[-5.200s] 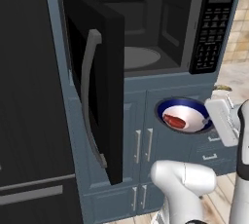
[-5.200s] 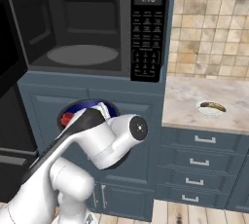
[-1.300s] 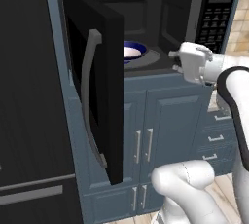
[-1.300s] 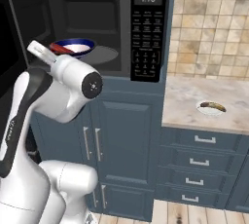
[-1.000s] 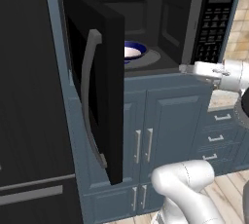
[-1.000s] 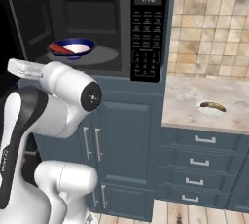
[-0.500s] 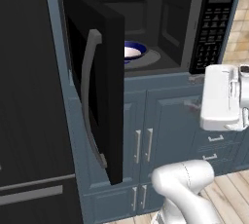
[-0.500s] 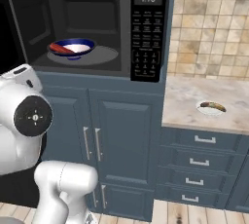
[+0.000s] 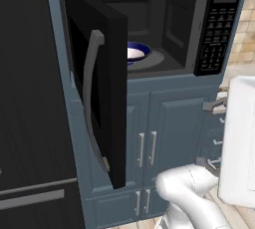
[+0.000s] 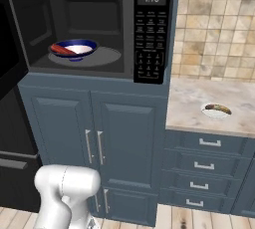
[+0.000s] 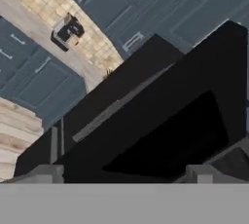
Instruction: Remove the banana from the bowl and place it on the small plate. Then place the bowl with only the steak in the microwave, close the door, and press the start button to microwave the steak.
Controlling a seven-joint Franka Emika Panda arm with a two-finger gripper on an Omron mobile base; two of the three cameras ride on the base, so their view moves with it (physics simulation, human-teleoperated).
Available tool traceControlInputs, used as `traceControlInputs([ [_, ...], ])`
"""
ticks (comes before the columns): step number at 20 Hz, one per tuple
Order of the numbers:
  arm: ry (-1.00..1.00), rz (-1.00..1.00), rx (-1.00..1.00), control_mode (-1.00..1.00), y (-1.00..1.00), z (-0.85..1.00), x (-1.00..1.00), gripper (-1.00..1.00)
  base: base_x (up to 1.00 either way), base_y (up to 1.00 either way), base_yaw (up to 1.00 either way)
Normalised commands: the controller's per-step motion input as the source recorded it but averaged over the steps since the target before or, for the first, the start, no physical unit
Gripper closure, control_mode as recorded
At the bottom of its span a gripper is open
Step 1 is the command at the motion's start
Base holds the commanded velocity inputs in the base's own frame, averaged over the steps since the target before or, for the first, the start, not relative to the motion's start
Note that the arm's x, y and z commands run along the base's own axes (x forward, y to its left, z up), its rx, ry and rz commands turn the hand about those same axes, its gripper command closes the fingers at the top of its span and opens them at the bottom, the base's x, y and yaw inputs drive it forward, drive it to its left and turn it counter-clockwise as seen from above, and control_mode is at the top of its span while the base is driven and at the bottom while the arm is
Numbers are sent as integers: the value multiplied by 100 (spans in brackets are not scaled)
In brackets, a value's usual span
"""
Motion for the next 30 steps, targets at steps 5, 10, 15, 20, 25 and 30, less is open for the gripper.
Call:
traceControlInputs([
  [5, -29, 3, -47, -100, 86, -41, -53, -100, 0, 0, 0],
  [10, 0, -4, -38, -100, 99, -80, 23, -100, 0, 0, 0],
  [15, 0, -18, -24, -100, 100, -58, 67, -100, 0, 0, 0],
  [20, 0, -17, -18, -100, 86, -48, 82, -100, 0, 0, 0],
  [25, 0, -17, -11, -100, 27, -58, 97, -100, 0, 0, 0],
  [30, 0, -17, -10, -100, 25, -47, 97, -100, 0, 0, 0],
])
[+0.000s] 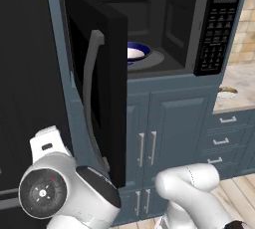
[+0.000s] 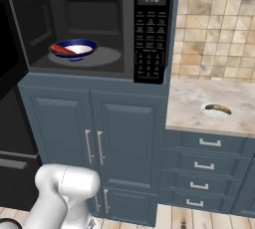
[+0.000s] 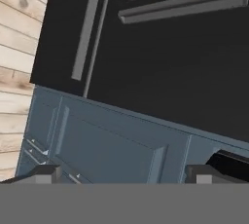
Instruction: Remove the banana from the bowl and place it on the small plate. Then place the bowl with only the steak in the microwave, close the door, and press the start button to microwave the steak.
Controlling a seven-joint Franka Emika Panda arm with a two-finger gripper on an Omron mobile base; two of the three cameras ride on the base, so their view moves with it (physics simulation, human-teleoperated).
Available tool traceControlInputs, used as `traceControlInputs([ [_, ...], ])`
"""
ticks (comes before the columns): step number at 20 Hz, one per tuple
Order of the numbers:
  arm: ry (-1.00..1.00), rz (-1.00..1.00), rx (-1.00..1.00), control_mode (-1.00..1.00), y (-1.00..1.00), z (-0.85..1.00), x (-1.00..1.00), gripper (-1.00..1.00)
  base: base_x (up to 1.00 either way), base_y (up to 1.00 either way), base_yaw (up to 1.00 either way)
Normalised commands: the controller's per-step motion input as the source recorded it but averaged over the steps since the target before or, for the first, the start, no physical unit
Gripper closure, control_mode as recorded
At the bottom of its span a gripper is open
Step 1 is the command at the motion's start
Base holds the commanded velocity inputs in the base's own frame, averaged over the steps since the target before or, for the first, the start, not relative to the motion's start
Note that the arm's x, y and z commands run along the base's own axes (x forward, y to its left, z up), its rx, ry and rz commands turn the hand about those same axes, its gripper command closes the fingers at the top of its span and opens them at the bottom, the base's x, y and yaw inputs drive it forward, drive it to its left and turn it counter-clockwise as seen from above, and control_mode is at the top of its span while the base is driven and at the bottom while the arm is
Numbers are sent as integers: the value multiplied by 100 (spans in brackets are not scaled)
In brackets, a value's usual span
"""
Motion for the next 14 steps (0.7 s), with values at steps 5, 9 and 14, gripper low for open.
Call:
traceControlInputs([
  [5, -1, -13, -13, -100, -2, 6, 48, -100, 0, 0, 0],
  [9, -5, -4, -5, -100, -69, 16, 18, -100, 0, 0, 0],
  [14, -3, -4, 0, -100, -100, 19, 15, -100, 0, 0, 0],
])
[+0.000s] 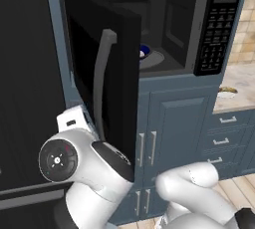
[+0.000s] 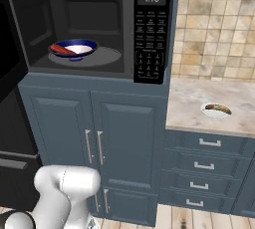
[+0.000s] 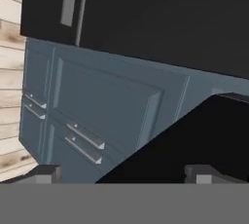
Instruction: Remove the banana from the bowl and place it on the small plate. Then place the bowl with only the steak in the microwave, close the door, and press the start button to microwave the steak.
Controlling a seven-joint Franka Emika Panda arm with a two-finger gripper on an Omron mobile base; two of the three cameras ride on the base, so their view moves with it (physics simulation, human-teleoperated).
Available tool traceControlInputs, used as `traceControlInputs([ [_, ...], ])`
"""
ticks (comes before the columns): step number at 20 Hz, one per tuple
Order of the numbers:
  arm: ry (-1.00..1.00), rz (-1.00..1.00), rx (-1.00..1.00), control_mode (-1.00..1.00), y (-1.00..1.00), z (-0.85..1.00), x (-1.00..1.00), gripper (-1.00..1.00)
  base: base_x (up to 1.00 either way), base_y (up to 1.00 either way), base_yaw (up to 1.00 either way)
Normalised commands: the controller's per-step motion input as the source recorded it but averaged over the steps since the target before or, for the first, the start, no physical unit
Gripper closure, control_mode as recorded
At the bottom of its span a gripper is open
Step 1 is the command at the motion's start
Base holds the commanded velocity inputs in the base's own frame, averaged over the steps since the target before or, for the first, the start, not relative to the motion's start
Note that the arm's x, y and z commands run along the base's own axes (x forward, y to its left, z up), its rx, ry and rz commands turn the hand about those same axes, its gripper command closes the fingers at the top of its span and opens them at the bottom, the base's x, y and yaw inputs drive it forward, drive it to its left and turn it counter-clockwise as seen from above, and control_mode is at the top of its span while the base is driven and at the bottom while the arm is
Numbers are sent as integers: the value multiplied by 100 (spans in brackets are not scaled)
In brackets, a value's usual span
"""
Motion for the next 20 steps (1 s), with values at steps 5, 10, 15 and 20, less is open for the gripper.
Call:
traceControlInputs([
  [5, -1, -4, 2, -100, -100, 10, 29, -100, 0, 0, 0],
  [10, 0, -5, 4, -100, -100, 14, 70, -100, 0, 0, 0],
  [15, 0, -3, 5, -100, -93, 19, 95, -100, 0, 0, 0],
  [20, 0, 0, 5, -100, -59, 7, 100, -100, 0, 0, 0],
])
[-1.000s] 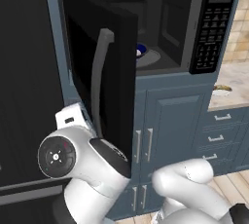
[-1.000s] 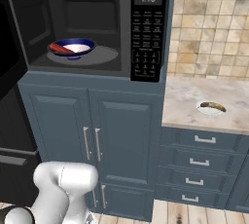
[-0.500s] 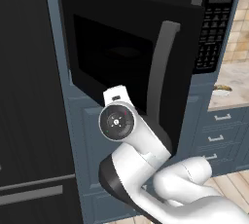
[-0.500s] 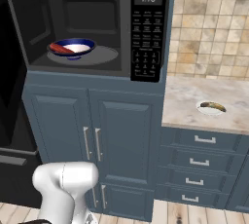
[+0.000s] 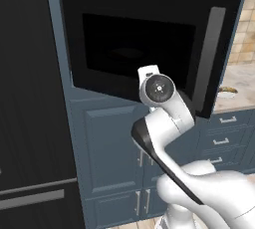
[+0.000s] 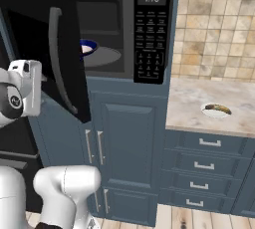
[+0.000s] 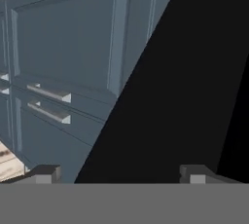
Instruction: Remove the banana from the bowl and place it on the small plate. Then place the bowl with only the steak in the microwave, close the door, and press the start button to microwave the steak.
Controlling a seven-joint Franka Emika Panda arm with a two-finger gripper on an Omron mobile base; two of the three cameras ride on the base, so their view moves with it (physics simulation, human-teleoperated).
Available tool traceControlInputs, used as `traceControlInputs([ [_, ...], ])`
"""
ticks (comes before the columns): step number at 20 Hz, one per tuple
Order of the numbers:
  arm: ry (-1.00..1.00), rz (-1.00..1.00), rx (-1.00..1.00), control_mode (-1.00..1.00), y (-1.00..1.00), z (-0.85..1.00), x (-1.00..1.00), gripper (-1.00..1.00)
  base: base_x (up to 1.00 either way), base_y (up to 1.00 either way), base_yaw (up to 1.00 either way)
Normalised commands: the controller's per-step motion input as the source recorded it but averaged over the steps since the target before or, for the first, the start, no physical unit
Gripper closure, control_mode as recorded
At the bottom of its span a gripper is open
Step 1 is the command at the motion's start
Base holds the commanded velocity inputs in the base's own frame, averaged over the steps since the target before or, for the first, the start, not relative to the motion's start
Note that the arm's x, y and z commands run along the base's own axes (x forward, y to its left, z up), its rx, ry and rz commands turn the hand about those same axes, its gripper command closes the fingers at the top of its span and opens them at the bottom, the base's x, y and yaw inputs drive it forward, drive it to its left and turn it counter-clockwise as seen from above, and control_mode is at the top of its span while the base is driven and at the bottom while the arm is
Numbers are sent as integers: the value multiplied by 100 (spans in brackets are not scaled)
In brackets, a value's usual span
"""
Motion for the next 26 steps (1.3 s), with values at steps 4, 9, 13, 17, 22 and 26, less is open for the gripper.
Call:
traceControlInputs([
  [4, 0, 0, 7, -100, -34, 11, 93, -100, 0, 0, 0],
  [9, 0, -1, 3, -100, -26, 30, 81, -100, 0, 0, 0],
  [13, 0, -5, 0, -100, -12, 34, 63, -100, 0, 0, 0],
  [17, 0, -8, 0, -100, -11, 27, 41, -100, 0, 0, 0],
  [22, 0, -7, 0, -100, -8, 3, 61, -100, 0, 0, 0],
  [26, 0, -5, 0, -100, -4, 0, 72, -100, 0, 0, 0],
])
